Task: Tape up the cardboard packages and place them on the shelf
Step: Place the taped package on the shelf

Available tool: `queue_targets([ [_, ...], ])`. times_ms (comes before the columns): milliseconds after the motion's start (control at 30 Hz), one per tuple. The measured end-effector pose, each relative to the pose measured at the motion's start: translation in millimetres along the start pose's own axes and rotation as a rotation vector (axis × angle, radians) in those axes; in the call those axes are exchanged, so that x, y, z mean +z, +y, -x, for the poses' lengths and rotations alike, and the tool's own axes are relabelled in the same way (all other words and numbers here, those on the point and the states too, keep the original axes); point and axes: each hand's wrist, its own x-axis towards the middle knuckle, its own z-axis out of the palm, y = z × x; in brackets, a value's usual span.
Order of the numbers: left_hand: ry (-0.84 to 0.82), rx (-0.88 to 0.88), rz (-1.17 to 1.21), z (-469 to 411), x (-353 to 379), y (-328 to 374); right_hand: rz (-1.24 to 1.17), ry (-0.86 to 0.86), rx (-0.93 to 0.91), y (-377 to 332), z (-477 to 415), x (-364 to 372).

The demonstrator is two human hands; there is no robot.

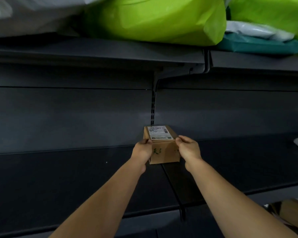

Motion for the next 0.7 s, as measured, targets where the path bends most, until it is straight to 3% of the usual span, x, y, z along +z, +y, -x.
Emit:
queue_targets([
  [200,-0.019,0.006,0.007,5,-4,0,0.087,0.048,-0.042,3,2,7],
  [367,-0.007,0.024,0.029,13,-17,7,0.317,0.144,-0.3,-6,18,18],
  [567,0.092,0.003,0.065,29,-56,19,0.269,-0.001,-0.427,-31,47,53],
  [700,0.169,0.03,0.063,46,-91,25,0.2,-0.167,-0.346,-34,67,85],
])
